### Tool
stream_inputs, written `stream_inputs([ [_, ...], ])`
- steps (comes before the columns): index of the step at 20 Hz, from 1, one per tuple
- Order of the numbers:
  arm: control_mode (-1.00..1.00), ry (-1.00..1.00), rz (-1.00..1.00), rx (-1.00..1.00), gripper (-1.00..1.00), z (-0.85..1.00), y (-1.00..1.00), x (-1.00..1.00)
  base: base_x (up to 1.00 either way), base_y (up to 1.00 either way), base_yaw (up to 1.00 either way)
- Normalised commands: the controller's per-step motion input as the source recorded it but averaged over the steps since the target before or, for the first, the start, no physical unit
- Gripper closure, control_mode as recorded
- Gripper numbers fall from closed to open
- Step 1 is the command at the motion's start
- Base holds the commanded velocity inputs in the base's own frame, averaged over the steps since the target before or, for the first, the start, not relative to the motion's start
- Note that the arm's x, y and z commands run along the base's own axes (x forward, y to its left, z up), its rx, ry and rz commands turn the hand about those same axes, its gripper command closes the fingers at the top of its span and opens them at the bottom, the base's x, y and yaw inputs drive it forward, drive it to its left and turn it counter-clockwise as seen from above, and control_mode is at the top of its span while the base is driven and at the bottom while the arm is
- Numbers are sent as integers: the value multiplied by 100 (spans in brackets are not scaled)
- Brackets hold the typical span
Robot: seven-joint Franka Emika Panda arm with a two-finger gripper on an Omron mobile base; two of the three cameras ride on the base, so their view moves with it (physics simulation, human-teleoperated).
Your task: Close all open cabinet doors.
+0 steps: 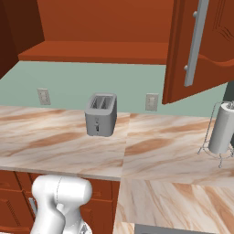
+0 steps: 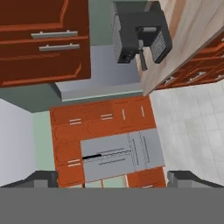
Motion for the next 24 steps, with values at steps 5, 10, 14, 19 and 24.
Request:
stream_inputs([
  [5,-100,0,-25,-1,-100,0,35,18,0,0,0],
  [10,-100,2,-32,-1,-100,4,27,18,0,0,0],
  [14,-100,11,-39,-5,-100,4,16,31,0,0,0],
  [19,-100,18,-38,-10,-100,0,13,44,0,0,0],
  [24,-100,12,-41,-16,-100,0,9,48,0,0,0],
])
